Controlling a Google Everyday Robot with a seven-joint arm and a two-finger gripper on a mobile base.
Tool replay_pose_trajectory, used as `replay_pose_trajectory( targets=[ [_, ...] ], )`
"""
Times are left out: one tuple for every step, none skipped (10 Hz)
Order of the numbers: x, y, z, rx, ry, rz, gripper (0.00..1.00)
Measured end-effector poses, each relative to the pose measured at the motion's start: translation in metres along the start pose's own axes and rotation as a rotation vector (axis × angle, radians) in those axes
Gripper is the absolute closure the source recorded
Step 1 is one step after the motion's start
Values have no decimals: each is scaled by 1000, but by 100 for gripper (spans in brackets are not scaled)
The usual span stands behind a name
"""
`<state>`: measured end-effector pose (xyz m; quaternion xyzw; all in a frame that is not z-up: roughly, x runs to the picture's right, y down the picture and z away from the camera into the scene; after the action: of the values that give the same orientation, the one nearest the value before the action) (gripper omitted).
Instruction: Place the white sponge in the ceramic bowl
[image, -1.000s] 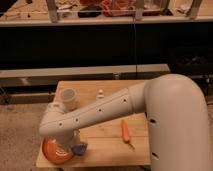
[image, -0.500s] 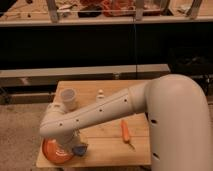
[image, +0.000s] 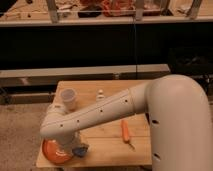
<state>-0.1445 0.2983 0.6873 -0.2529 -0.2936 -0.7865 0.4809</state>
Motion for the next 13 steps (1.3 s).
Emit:
replay_pose_trajectory(
  targets=[
    [-1, 0, 0, 0, -1, 0, 85],
    [-1, 1, 1, -1, -1, 0, 82],
    [-1, 0, 1, 0, -1, -1, 82],
    [-1, 2, 2, -1, 0, 0, 77],
    [-2, 3, 4, 0, -1, 3, 75],
    [-4, 3, 4, -1, -2, 1, 77],
    [-6, 1, 5, -1, -2, -2, 78],
    [-5, 1, 5, -3, -1, -1, 73],
    [-4, 3, 6, -5, 1, 0, 65],
    [-4, 3, 6, -7, 1, 0, 61],
    [-4, 4, 7, -8, 2, -2, 56],
    [-4, 5, 8, -9, 2, -1, 50],
    [-4, 5, 8, -10, 3, 0, 43]
  ],
)
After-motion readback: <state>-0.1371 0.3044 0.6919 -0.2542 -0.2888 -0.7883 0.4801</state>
